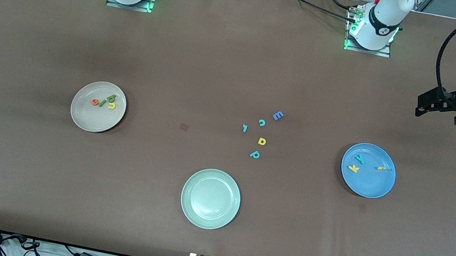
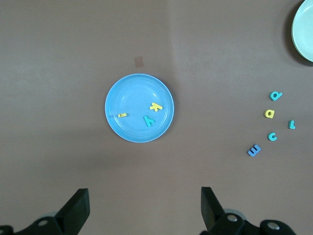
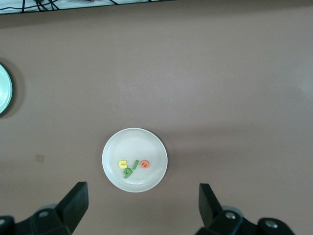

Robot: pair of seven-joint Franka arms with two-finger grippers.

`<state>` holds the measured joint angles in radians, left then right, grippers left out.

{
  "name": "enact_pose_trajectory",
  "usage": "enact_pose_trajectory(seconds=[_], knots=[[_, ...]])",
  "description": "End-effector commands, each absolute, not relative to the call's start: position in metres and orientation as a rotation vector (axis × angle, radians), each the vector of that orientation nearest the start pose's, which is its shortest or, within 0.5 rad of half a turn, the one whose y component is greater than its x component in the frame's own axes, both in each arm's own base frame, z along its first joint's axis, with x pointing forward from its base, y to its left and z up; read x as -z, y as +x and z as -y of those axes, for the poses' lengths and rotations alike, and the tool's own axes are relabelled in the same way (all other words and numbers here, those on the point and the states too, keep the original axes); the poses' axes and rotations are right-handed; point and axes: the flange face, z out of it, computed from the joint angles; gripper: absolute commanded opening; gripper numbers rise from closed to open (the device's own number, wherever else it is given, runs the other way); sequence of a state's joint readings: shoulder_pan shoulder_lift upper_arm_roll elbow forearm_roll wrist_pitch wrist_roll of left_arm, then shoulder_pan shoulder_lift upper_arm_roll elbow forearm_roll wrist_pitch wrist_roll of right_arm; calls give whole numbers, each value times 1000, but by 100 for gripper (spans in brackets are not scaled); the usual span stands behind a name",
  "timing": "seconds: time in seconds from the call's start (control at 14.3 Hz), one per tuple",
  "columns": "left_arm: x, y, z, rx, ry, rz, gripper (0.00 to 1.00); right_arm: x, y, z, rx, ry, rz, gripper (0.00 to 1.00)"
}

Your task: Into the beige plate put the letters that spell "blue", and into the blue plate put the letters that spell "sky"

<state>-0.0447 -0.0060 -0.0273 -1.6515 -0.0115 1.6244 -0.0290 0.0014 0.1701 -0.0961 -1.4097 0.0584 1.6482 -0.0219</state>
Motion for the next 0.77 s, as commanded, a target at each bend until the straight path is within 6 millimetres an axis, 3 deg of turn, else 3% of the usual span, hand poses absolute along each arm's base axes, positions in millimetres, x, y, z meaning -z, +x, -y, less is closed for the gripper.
enact_pose_trajectory(seconds=[0.0,0.14,0.56,0.7], knots=[[-600,556,42,-44,-3172,-71,100,-609,607,37,71,-3121,-76,100],[-600,556,43,-44,-3171,-73,100,-599,598,36,-17,-3118,-88,100],[-600,556,42,-44,-3172,-71,100,-576,572,37,42,-3129,-80,100],[-600,556,42,-44,-3172,-71,100,-580,567,37,43,-3147,-69,100]])
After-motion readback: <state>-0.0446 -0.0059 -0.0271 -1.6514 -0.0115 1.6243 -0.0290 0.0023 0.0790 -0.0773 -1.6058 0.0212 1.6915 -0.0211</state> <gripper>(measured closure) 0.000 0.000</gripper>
